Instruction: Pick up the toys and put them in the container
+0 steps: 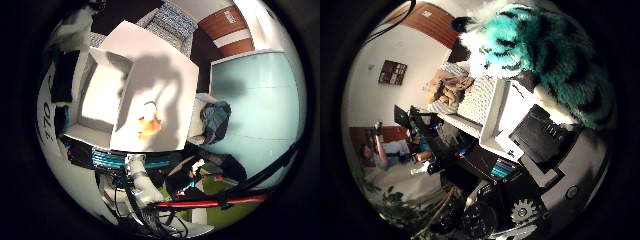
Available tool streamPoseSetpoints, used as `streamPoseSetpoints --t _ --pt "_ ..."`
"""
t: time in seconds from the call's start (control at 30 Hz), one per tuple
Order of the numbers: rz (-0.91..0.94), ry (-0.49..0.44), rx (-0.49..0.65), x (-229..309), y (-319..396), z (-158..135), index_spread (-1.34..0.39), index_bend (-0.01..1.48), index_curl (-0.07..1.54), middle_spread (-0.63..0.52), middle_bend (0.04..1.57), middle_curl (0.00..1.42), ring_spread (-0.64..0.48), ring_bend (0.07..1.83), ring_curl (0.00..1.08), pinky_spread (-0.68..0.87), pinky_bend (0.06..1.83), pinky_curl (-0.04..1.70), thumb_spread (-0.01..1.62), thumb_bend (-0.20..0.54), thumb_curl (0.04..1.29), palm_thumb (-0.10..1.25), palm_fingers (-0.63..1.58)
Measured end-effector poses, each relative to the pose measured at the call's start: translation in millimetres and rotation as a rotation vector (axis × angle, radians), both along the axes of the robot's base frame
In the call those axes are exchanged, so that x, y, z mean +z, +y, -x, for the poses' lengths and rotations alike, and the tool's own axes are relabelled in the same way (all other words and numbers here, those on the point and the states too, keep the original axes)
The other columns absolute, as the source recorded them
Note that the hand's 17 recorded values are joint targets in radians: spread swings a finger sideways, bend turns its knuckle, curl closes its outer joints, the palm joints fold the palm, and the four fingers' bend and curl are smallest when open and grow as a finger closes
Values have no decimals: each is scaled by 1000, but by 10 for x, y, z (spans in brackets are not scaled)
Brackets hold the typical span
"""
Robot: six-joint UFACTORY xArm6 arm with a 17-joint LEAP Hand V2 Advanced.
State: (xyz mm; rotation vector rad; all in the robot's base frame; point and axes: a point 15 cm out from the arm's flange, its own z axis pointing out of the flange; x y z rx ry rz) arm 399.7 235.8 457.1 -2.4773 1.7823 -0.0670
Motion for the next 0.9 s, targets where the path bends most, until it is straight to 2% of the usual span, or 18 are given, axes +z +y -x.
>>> streamPoseSetpoints --t 0.2,0.3,0.47,0.6,0.63,0.7,0.73,0.8,0.9 --pt "-6 -13 2 -209 152 -200 -325 1017 1080 -234 1248 1060 -273 1368 906 -184 1240 1217 933 -15 748 1051 938" --pt "11 12 -1 -388 141 -206 -329 1010 1083 -235 1245 1063 -274 1365 908 -187 1235 1224 937 -16 749 1040 939" --pt "20 28 -8 -597 115 -236 -335 967 1084 -240 1220 1066 -276 1358 905 -199 1213 1210 1026 -29 708 926 901" --pt "26 43 -18 -668 43 -236 -360 757 1003 -242 1125 993 -280 1318 809 -265 1093 1109 1082 -33 619 806 858" --pt "29 48 -17 -677 34 -219 -370 606 961 -244 1076 954 -290 1294 771 -317 1045 1055 1097 -30 588 776 757" --pt "35 58 -20 -692 -1 -210 -397 396 883 -241 1003 901 -311 1262 716 -404 979 976 1130 -25 548 744 614" --pt "39 64 -21 -700 -15 -201 -422 288 819 -236 934 863 -317 1216 682 -415 930 939 1154 -23 523 730 473" --pt "49 83 -22 -728 -59 -172 -454 269 755 -219 794 798 -271 1080 636 -327 827 921 1171 -30 491 693 184" --pt "67 114 -21 -761 -118 -115 -470 241 631 -144 573 665 -143 905 538 -75 762 869 1171 -27 443 648 82"
